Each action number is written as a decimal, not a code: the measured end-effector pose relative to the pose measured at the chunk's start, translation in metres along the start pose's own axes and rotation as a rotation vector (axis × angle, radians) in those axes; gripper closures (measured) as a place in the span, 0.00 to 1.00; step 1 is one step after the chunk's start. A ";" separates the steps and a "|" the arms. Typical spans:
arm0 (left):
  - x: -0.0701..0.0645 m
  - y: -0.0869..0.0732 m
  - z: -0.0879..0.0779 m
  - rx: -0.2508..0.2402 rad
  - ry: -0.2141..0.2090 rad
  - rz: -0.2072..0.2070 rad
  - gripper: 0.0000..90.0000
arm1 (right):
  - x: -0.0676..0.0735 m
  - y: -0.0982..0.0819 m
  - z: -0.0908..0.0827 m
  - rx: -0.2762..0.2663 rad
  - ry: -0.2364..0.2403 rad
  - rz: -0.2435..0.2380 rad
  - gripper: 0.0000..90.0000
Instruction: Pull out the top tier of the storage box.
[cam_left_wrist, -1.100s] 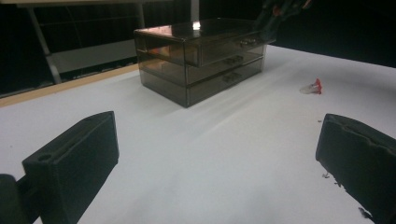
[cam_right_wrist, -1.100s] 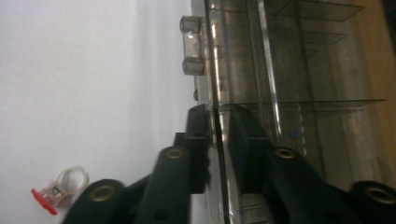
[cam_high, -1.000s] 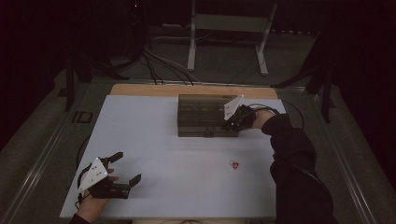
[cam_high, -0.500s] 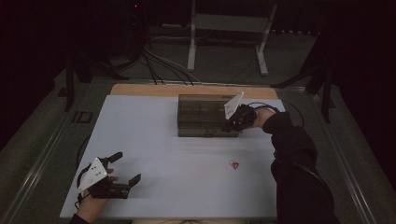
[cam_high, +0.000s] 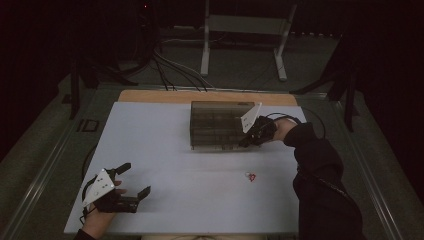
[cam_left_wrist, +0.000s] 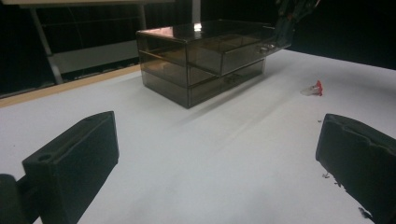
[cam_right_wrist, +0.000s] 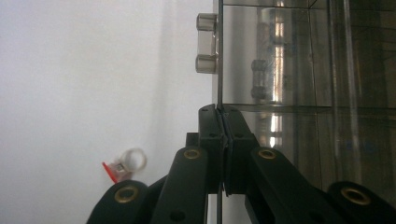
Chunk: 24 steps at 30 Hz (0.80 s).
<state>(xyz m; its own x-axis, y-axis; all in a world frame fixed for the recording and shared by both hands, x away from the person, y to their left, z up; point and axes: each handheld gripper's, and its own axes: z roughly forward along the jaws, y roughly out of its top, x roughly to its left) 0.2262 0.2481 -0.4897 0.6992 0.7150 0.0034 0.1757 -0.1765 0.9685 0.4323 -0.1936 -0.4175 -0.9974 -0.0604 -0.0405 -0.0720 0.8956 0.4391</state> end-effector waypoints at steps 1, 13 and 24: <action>0.000 0.000 0.000 -0.001 -0.001 0.000 0.00 | 0.001 0.000 0.000 -0.001 -0.003 -0.005 0.99; 0.000 0.000 0.000 0.001 -0.002 0.005 0.00 | 0.013 0.003 0.001 0.017 -0.001 -0.008 0.99; -0.001 0.001 0.000 0.000 -0.003 0.005 0.00 | 0.021 0.004 0.003 0.008 -0.020 -0.004 0.99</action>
<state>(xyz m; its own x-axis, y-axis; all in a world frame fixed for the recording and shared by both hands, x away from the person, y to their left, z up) 0.2260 0.2474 -0.4892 0.7023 0.7119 0.0075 0.1724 -0.1802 0.9684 0.4108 -0.1902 -0.4196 -0.9967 -0.0554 -0.0599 -0.0759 0.8987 0.4319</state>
